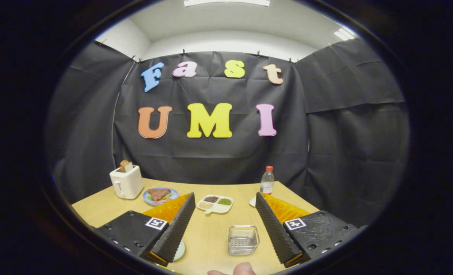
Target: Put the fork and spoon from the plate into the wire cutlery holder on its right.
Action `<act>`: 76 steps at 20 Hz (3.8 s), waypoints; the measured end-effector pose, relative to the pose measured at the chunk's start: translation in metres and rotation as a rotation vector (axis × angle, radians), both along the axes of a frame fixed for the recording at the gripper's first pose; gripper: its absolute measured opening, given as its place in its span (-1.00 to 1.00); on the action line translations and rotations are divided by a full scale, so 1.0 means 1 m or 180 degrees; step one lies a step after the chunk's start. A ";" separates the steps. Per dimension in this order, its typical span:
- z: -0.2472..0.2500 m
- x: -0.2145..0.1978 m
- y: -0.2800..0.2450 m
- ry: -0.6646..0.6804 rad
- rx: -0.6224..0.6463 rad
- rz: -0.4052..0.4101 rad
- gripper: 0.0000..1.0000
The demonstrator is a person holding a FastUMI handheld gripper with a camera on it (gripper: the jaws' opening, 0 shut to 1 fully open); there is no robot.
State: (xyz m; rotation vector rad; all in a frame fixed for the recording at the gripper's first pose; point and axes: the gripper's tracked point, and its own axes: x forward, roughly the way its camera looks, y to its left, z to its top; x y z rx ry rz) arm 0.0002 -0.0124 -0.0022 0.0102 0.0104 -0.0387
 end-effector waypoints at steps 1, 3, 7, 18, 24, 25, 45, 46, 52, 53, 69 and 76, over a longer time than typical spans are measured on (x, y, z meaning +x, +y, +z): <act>0.000 0.000 -0.001 -0.0003 0.0007 -0.0007 0.91; 0.000 -0.001 -0.002 -0.0001 0.0018 -0.0011 0.91; 0.000 -0.003 0.001 0.0019 -0.0007 0.0004 0.91; -0.023 -0.006 0.052 0.0300 -0.0240 0.0330 0.91; -0.071 -0.007 0.104 0.1024 -0.0333 0.0733 0.91; -0.082 -0.009 0.114 0.1173 -0.0321 0.0803 0.91; -0.218 -0.034 0.181 0.3079 -0.0158 0.0966 0.36; -0.222 -0.035 0.181 0.3134 -0.0149 0.0948 0.32; -0.249 -0.032 0.168 0.3457 -0.0061 0.0673 0.05; -0.250 -0.031 0.166 0.3484 0.0000 0.0624 -0.27; -0.221 -0.013 0.161 0.3425 0.0539 0.0758 -0.99; -0.165 -0.009 0.115 0.3133 0.0478 0.0776 -0.98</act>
